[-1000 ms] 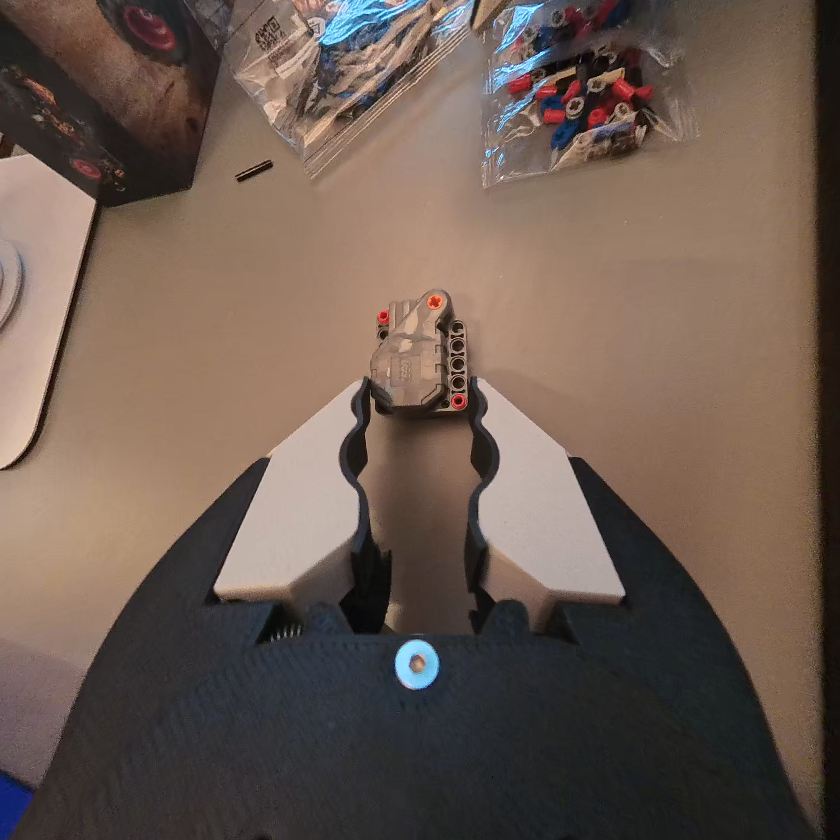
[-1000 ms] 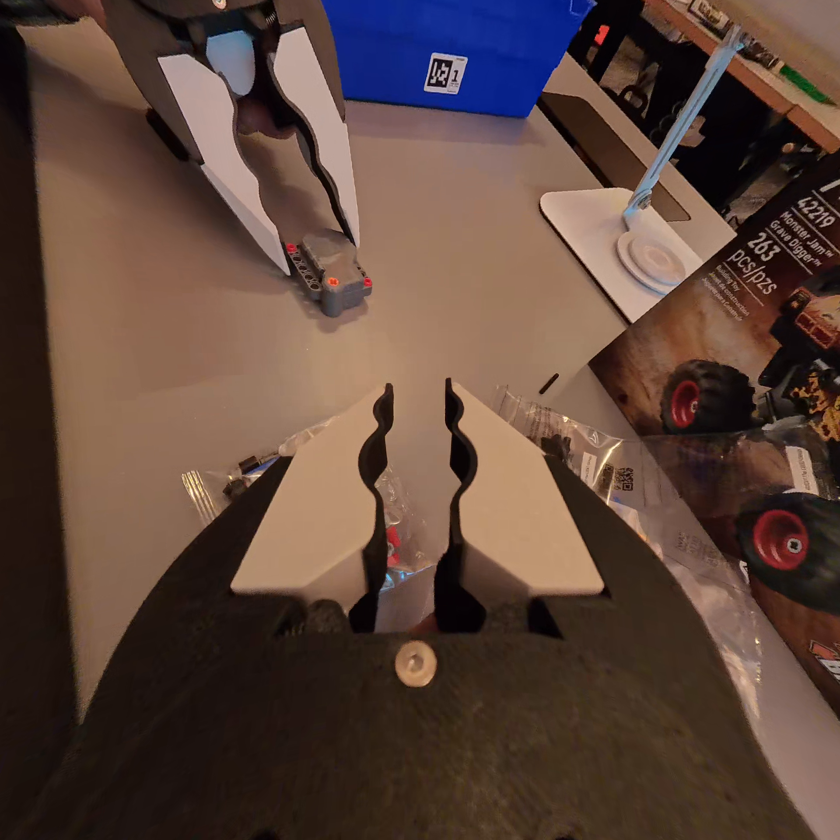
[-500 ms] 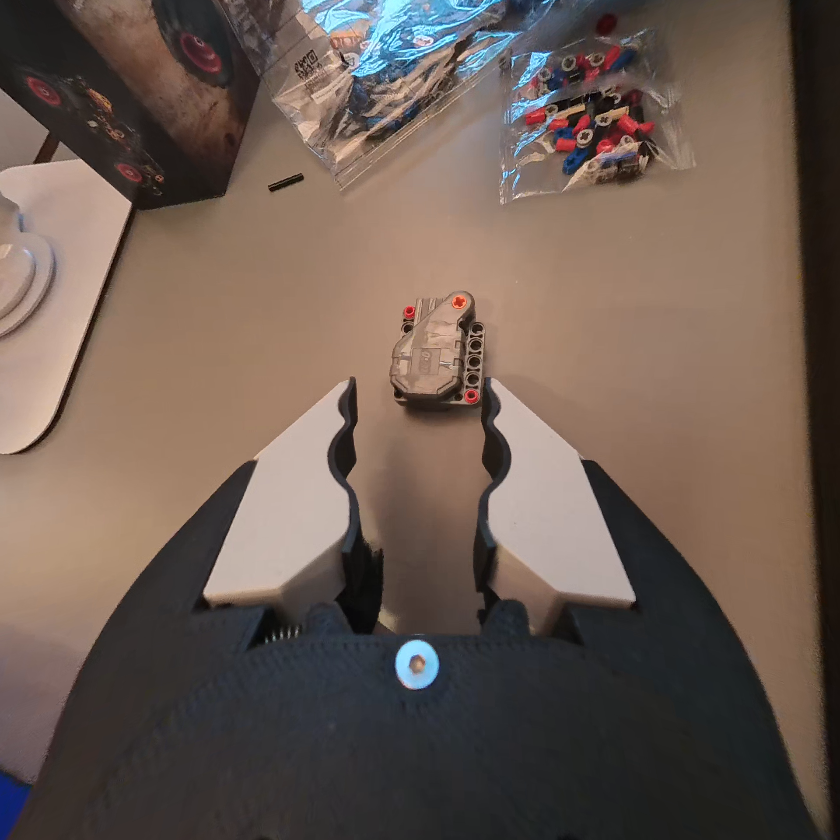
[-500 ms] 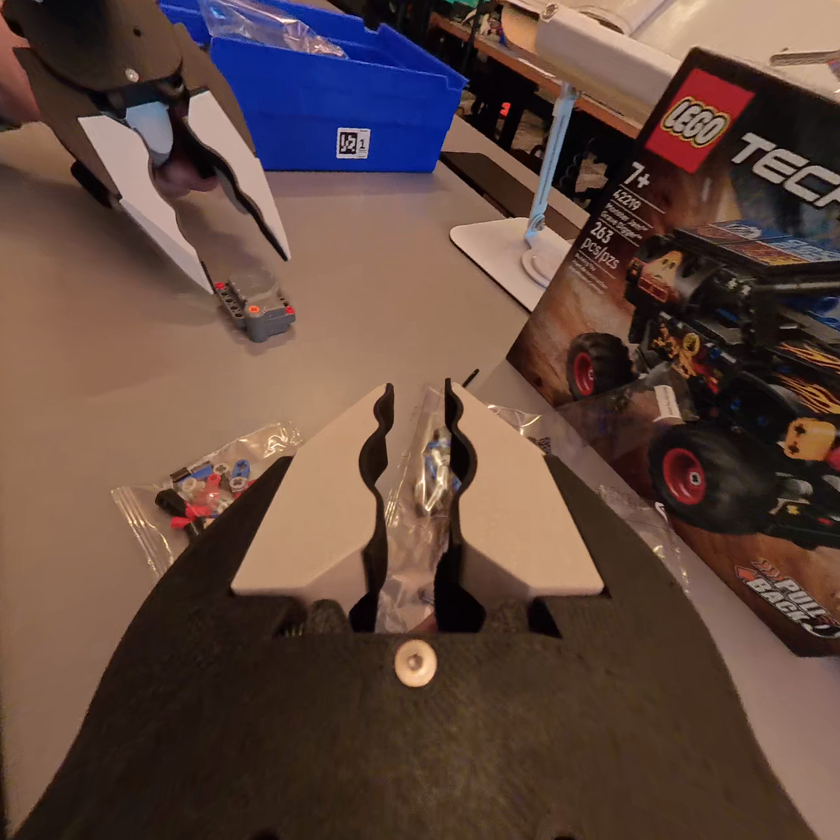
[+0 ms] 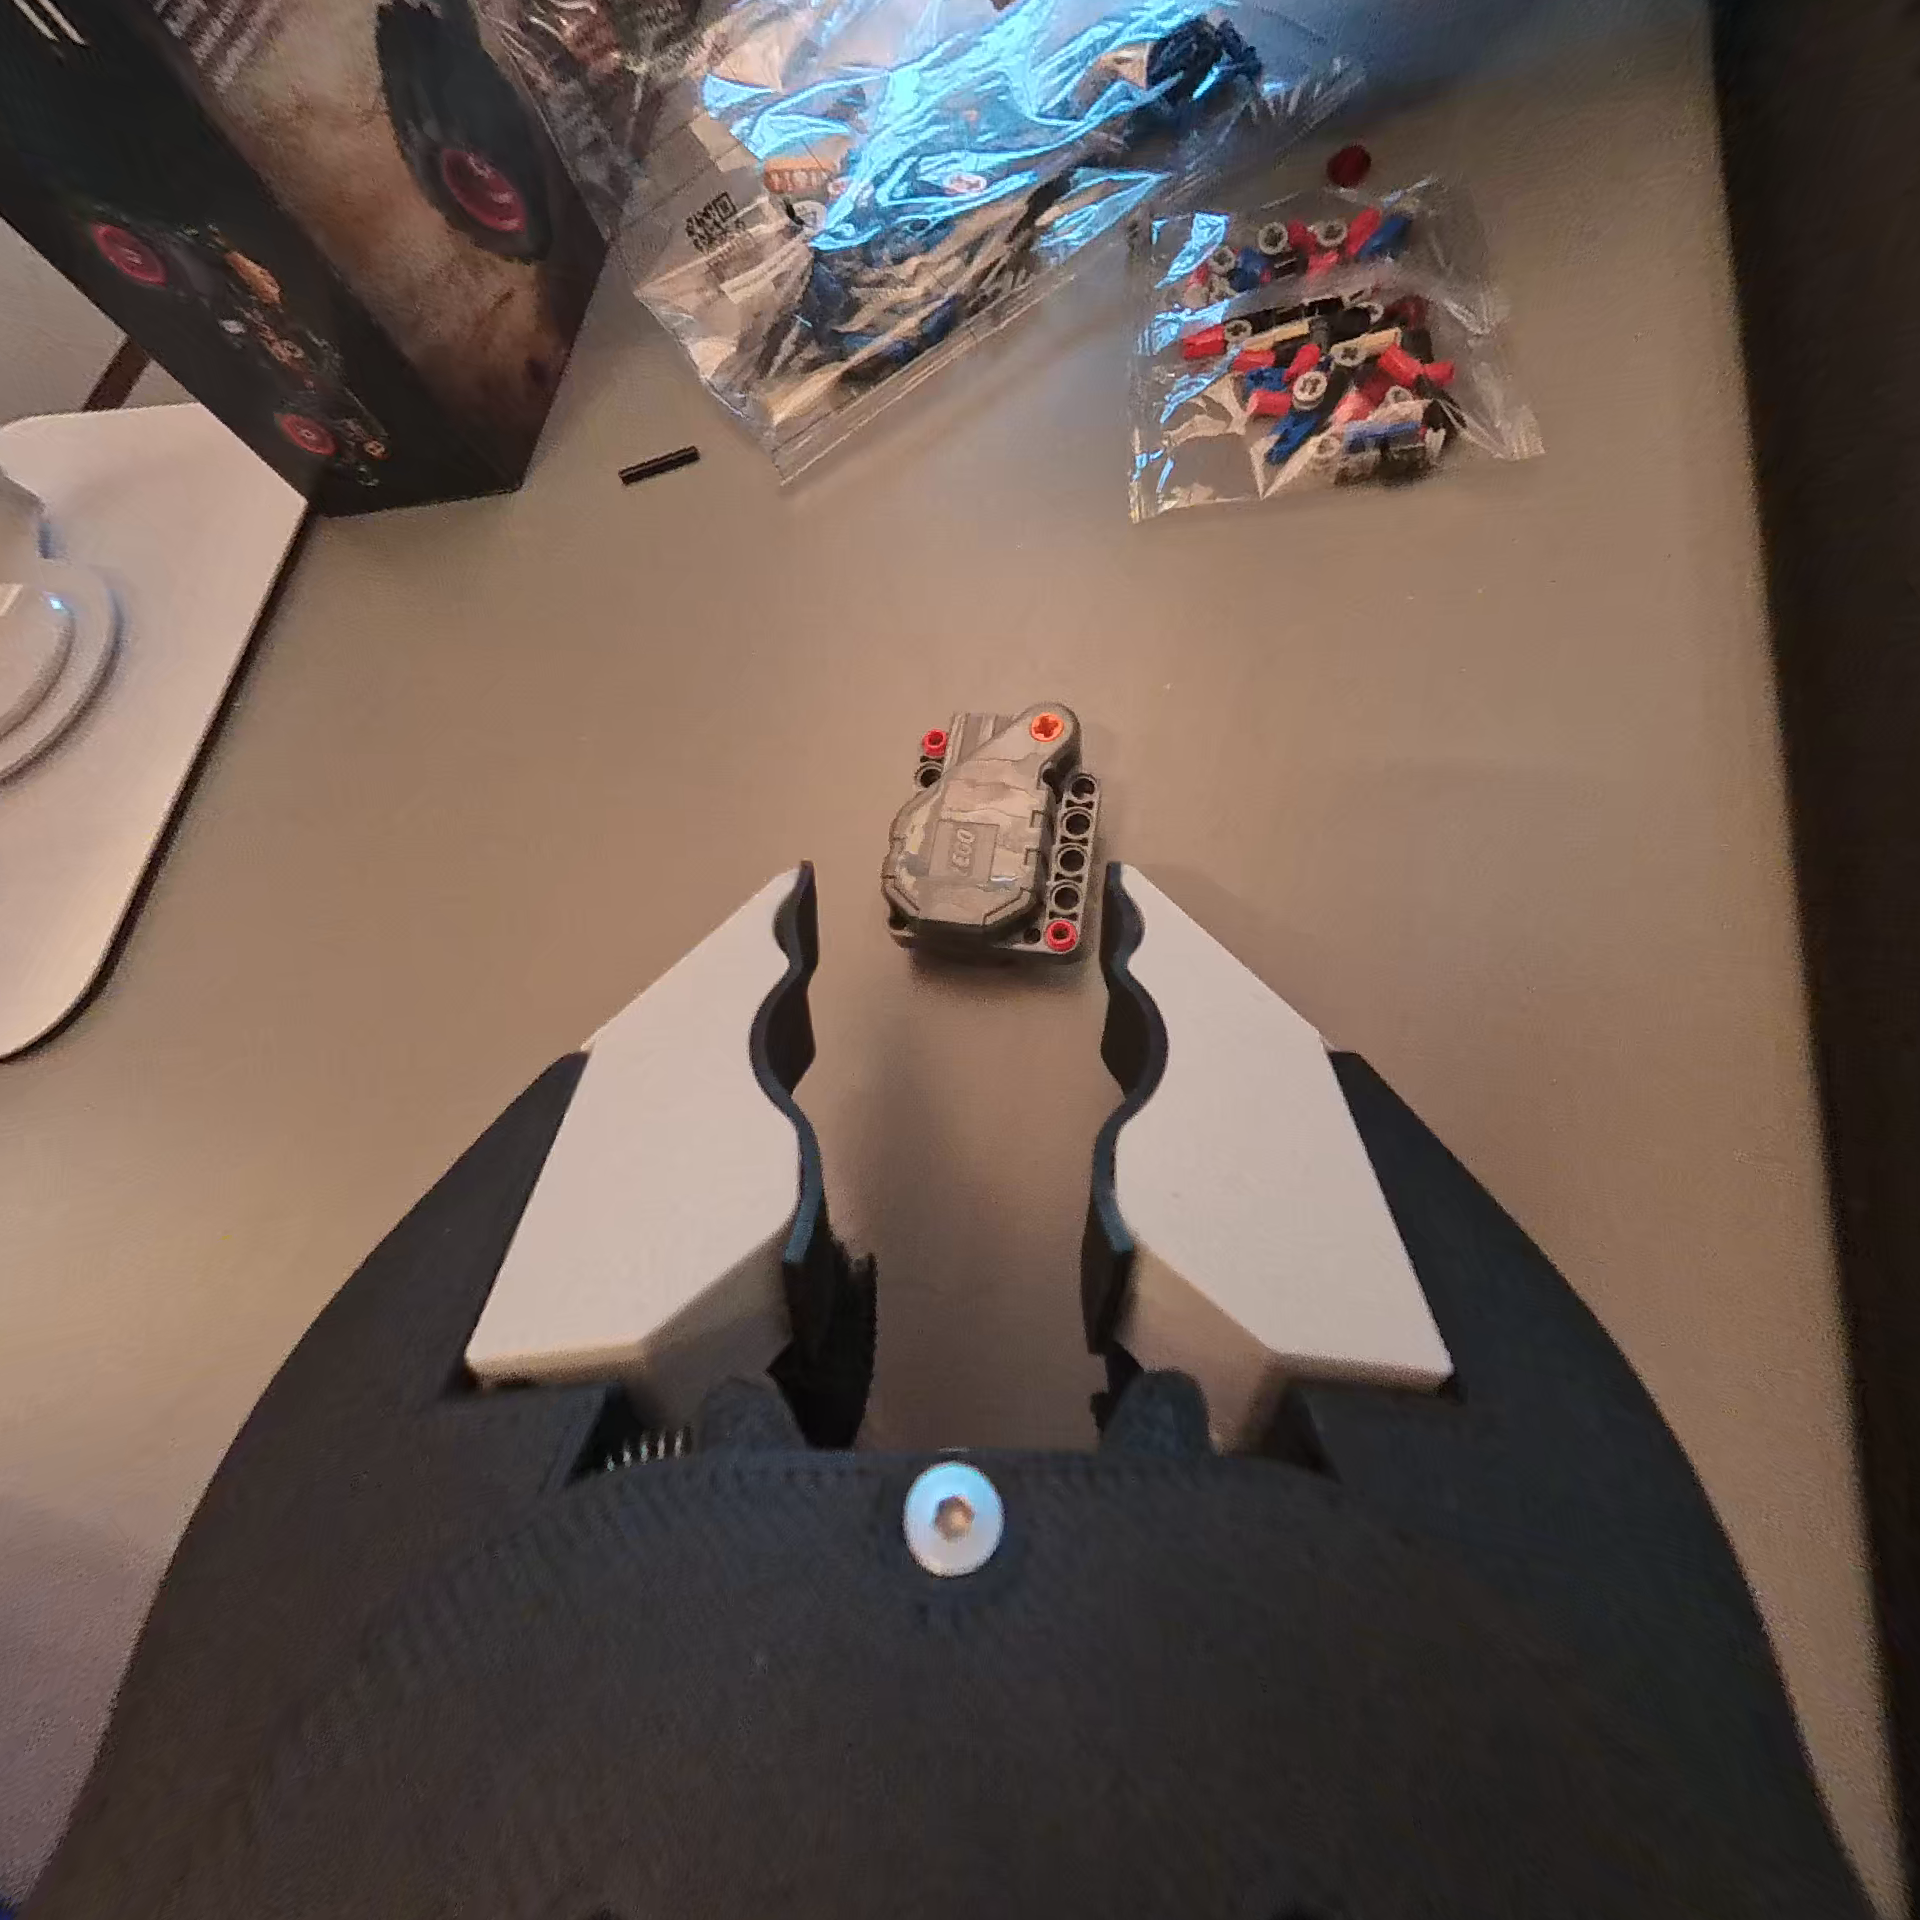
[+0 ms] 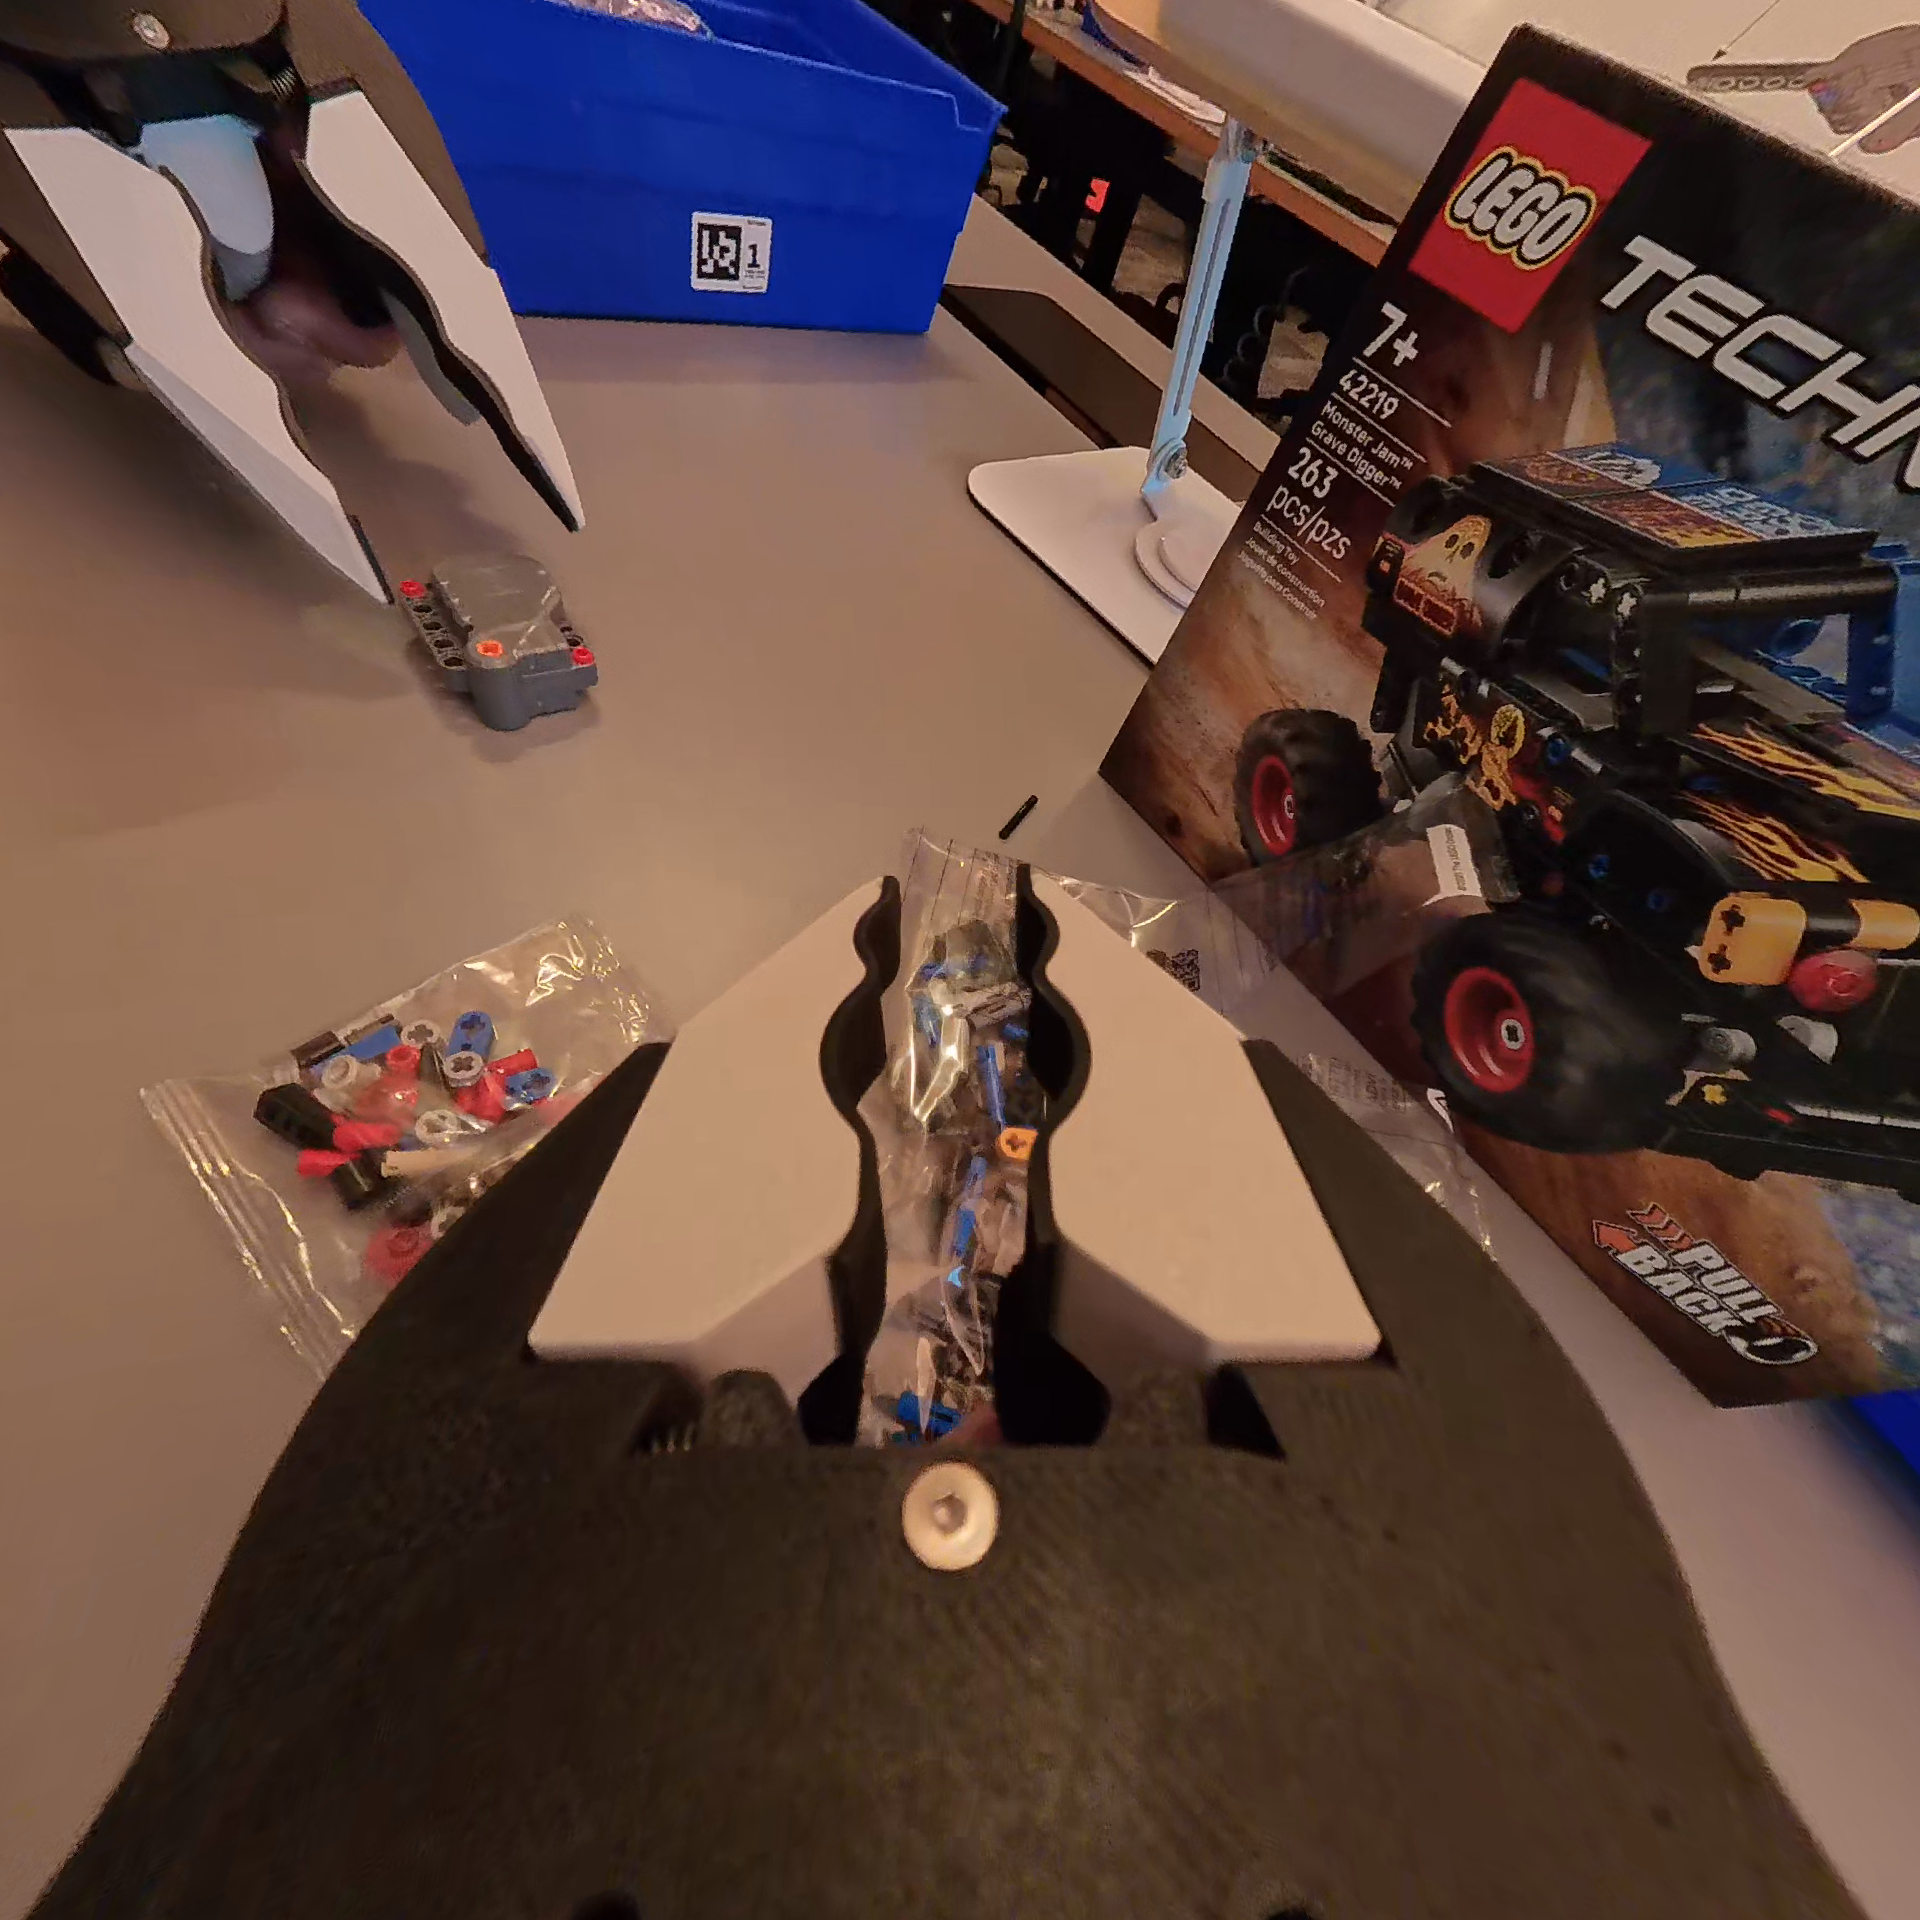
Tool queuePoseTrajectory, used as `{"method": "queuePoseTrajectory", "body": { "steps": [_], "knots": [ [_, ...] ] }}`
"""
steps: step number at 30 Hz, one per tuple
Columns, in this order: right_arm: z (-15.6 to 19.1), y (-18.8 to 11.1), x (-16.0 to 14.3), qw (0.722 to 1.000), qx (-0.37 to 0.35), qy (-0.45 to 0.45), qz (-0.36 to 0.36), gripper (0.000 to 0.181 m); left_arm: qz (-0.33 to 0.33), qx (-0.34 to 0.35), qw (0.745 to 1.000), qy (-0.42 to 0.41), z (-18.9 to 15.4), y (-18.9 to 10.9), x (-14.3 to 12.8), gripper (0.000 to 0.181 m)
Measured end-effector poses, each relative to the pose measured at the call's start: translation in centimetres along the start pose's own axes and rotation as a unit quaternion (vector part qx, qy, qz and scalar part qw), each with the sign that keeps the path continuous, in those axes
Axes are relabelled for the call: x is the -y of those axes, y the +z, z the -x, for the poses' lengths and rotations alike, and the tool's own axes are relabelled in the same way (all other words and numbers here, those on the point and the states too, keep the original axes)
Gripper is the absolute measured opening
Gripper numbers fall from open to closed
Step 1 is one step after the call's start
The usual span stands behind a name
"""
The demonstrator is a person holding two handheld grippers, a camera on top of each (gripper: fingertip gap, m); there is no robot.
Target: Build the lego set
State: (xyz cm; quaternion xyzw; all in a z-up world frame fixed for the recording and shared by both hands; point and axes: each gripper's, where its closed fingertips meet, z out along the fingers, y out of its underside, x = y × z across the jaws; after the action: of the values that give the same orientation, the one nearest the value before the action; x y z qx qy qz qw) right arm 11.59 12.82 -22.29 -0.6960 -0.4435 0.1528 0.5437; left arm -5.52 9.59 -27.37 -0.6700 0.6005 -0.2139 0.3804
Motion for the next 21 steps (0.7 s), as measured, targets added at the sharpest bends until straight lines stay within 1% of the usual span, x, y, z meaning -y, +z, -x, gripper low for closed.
{"method": "queuePoseTrajectory", "body": {
  "steps": [3,7,14,21],
  "knots": [
    [-0.13,-0.03,-0.21,1.0,-0.005,-0.003,0.005,0.02,0.011,-0.001,1.0,0.009,-0.15,0.11,-0.34,0.054],
    [-0.23,-0.09,-0.33,1.0,-0.007,-0.001,0.006,0.02,0.002,-0.001,1.0,0.009,-0.19,-0.26,0.01,0.054],
    [-0.15,-0.02,-0.5,1.0,-0.005,-0.003,0.009,0.02,0.012,-0.006,1.0,0.017,-0.48,0.1,-0.38,0.055],
    [-0.18,-0.03,-0.67,1.0,-0.002,0.0,0.009,0.019,0.001,-0.005,1.0,0.009,-0.23,0.07,-0.19,0.055]
  ]
}}
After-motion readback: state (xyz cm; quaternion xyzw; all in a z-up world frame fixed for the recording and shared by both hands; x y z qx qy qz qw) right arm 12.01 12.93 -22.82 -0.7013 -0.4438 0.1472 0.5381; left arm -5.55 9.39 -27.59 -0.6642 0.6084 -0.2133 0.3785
